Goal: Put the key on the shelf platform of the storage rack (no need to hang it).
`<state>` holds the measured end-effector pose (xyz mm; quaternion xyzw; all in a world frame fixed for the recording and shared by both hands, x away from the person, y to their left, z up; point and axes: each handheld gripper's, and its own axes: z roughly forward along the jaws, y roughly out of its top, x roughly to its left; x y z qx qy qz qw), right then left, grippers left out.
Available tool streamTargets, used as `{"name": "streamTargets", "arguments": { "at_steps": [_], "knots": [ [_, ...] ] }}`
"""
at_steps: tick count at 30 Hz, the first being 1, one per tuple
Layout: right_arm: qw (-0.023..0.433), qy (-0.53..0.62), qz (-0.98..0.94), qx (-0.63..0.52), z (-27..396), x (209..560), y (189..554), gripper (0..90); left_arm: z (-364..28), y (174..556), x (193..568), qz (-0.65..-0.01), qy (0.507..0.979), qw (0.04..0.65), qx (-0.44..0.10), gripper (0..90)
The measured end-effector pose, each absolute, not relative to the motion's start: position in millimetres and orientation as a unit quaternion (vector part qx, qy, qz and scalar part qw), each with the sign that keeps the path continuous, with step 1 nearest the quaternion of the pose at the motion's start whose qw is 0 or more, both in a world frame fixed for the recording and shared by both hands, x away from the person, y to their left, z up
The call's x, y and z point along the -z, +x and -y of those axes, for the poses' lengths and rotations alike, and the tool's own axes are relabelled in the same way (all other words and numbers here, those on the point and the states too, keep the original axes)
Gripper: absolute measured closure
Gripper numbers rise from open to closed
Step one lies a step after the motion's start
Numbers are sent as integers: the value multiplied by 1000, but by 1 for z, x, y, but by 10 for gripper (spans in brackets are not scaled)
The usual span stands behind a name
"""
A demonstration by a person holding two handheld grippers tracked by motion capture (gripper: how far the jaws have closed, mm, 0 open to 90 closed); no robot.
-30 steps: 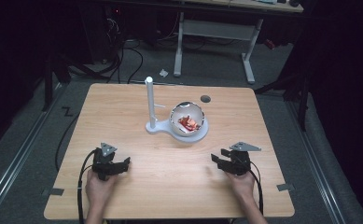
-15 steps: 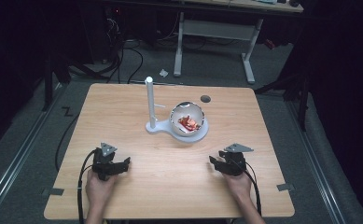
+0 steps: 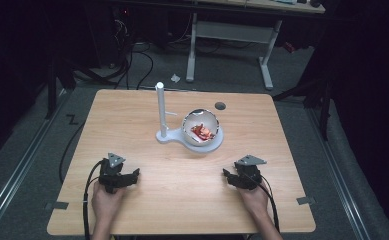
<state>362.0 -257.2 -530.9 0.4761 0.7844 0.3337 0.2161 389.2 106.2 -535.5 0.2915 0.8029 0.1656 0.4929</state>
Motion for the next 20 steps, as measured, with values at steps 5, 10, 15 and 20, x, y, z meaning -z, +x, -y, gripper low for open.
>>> {"name": "streamTargets", "arguments": {
  "at_steps": [5,10,15,20],
  "knots": [
    [216,478,-784,-332,258,531,362,397,-106,389,536,-803,291,493,-165,198],
    [216,480,-783,-331,258,531,362,394,-106,389,536,-801,293,494,-167,198],
    [214,478,-784,-332,258,531,362,379,-106,389,536,-803,291,493,-165,198],
    [213,476,-786,-332,257,531,362,362,-106,389,536,-803,291,493,-165,198]
  ]
}}
